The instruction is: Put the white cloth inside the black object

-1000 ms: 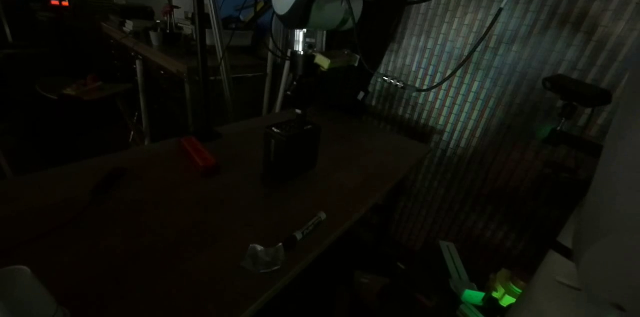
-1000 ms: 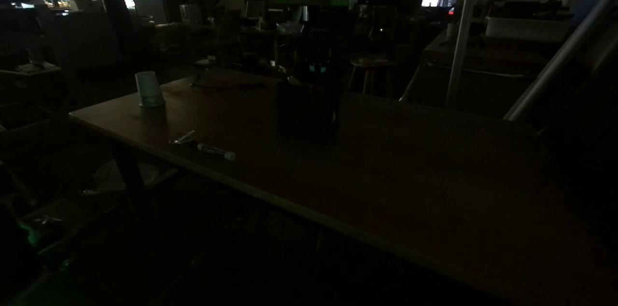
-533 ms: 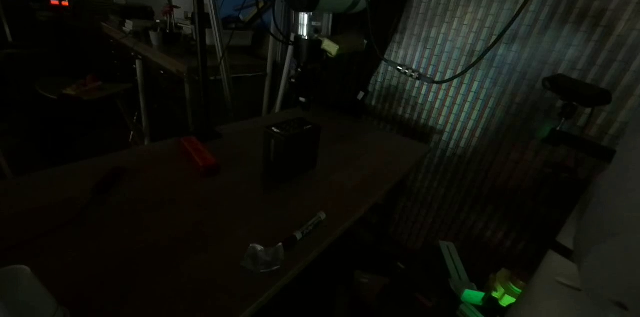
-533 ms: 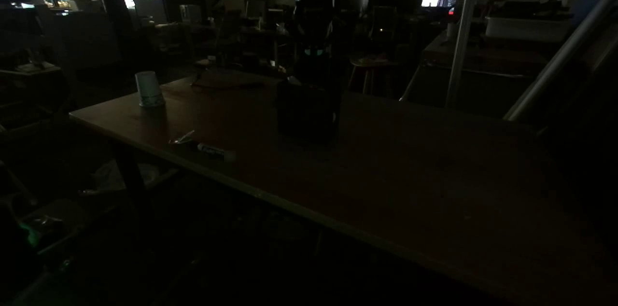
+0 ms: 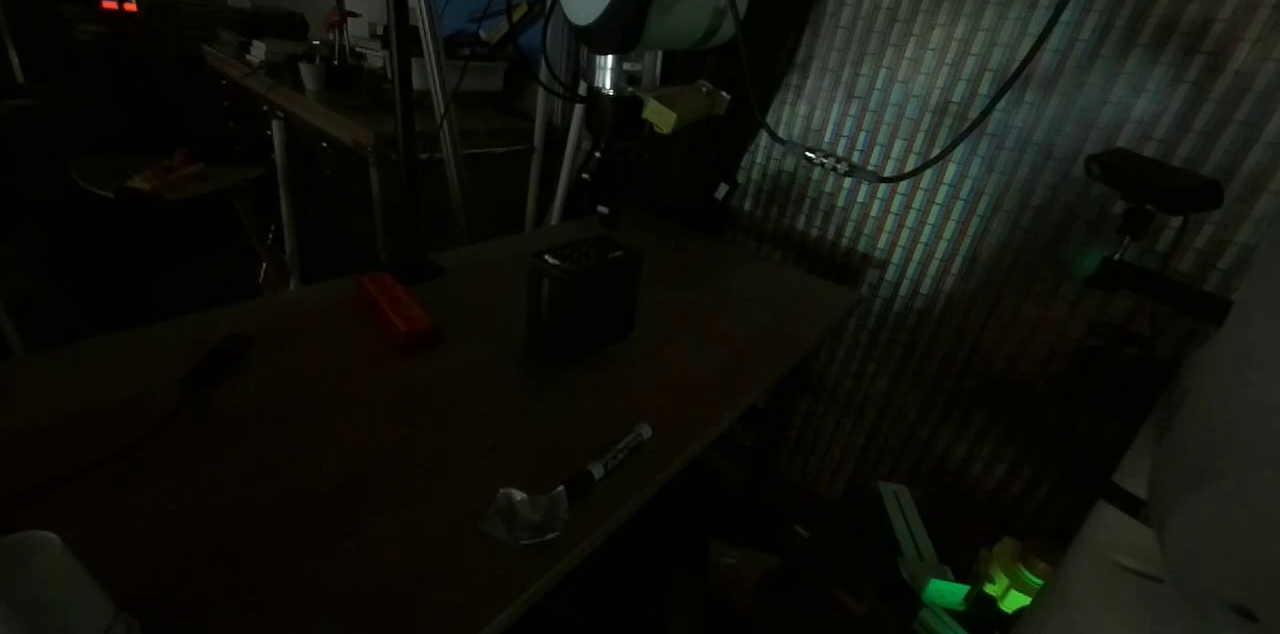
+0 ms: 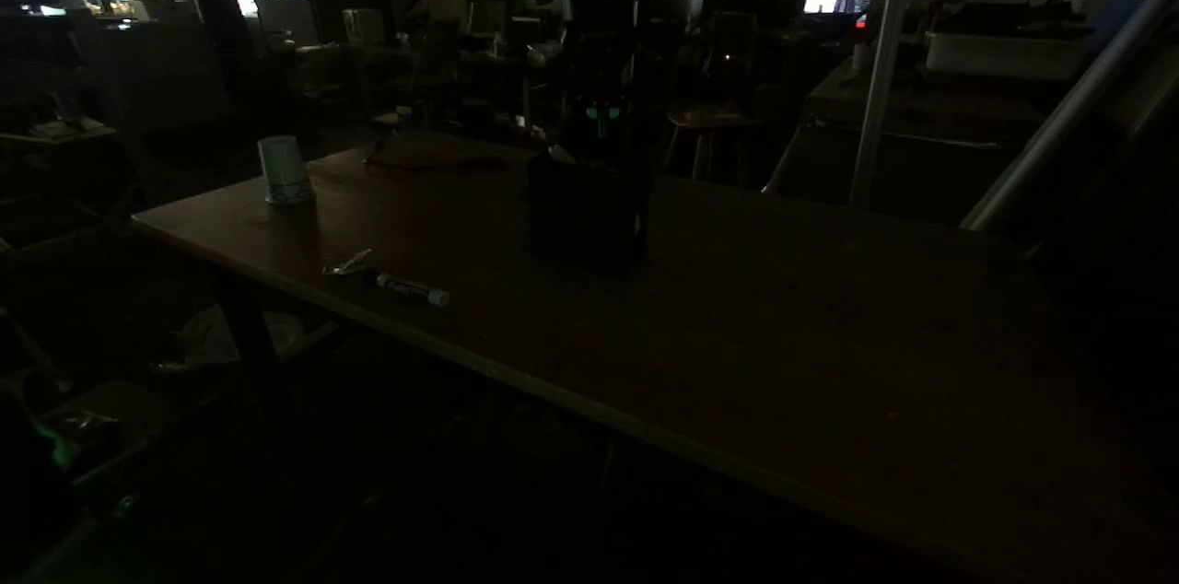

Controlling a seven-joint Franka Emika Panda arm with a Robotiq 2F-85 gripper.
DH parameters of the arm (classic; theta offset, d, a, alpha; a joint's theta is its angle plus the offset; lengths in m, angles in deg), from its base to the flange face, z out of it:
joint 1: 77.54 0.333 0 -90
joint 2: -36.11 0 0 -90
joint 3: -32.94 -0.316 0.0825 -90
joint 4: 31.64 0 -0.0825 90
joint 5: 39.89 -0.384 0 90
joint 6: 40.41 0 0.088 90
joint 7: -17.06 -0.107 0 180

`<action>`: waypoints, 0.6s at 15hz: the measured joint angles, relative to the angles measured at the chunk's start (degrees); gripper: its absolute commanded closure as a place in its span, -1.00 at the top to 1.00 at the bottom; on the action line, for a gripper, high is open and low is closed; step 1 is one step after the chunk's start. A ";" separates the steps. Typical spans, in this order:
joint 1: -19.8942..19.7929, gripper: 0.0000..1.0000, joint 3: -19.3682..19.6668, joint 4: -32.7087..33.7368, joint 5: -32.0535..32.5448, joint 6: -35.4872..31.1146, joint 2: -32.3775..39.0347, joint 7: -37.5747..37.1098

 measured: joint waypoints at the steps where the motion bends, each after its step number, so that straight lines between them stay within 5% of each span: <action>1: 0.00 -1.00 0.00 -0.17 0.00 -0.51 0.18 0.00; 9: 0.21 -1.00 -0.04 -0.46 0.99 -2.50 2.54 0.37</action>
